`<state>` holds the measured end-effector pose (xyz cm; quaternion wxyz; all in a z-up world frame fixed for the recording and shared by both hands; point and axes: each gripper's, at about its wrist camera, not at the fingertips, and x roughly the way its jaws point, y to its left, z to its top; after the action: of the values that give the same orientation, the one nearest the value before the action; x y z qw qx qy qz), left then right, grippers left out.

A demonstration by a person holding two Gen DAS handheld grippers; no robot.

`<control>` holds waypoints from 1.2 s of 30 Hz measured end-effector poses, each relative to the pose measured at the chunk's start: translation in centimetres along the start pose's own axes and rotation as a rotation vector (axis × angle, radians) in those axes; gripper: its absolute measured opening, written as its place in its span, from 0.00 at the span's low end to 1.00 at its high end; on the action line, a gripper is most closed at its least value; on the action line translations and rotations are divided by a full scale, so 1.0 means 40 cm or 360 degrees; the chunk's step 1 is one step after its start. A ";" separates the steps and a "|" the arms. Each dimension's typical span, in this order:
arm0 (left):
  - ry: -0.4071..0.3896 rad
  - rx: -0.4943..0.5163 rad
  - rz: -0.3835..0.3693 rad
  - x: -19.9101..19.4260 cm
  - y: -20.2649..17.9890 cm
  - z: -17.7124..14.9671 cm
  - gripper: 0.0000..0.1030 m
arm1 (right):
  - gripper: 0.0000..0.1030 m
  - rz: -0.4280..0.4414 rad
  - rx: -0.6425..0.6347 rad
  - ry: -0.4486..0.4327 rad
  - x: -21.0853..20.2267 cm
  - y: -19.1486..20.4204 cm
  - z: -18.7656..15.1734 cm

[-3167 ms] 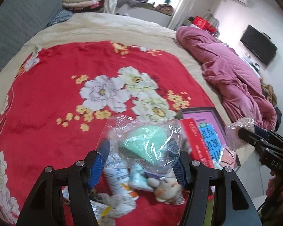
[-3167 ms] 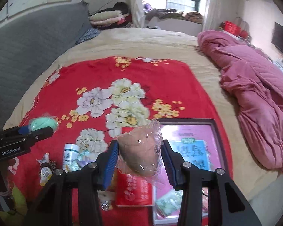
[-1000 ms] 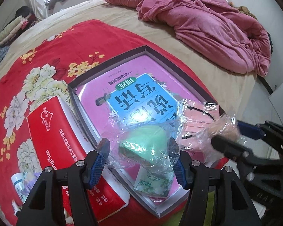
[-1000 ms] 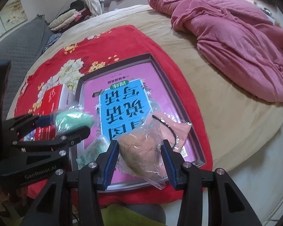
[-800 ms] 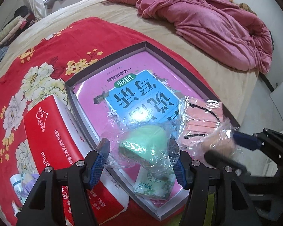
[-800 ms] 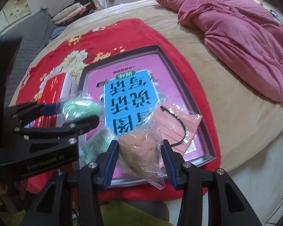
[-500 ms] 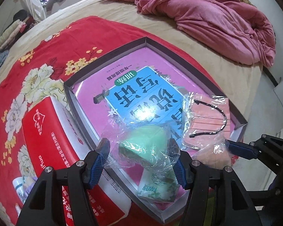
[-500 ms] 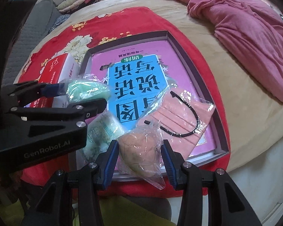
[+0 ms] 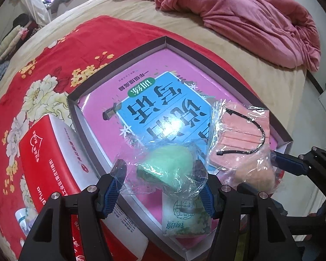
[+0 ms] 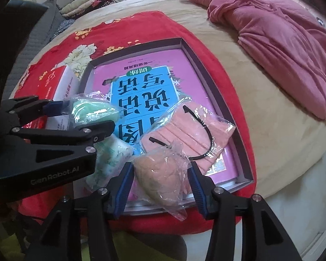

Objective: Organize soft objects
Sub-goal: 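Lower both bagged items into the tray and open both tools, then lift both open tools away from the tray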

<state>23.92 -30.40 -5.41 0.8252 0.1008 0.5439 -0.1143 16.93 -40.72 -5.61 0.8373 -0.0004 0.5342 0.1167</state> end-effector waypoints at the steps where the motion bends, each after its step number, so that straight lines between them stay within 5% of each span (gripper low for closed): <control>1: 0.0004 -0.0006 0.0000 0.001 0.001 0.001 0.63 | 0.52 0.0011 0.0005 -0.0012 -0.004 -0.001 0.000; 4: 0.0021 -0.0004 -0.0006 0.007 -0.002 0.003 0.63 | 0.60 0.0014 -0.0004 -0.0061 -0.022 0.001 0.002; 19: 0.0111 0.0000 -0.0022 0.029 -0.008 -0.001 0.67 | 0.61 -0.0086 0.0114 -0.0139 -0.095 -0.063 -0.016; 36: 0.0022 -0.0062 -0.0092 -0.044 0.012 0.000 0.68 | 0.61 -0.0100 0.0181 -0.0196 -0.135 -0.065 -0.013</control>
<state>23.39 -29.80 -3.76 0.8196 0.0697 0.5544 -0.1269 14.82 -44.38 -1.33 0.8705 0.0374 0.4871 0.0596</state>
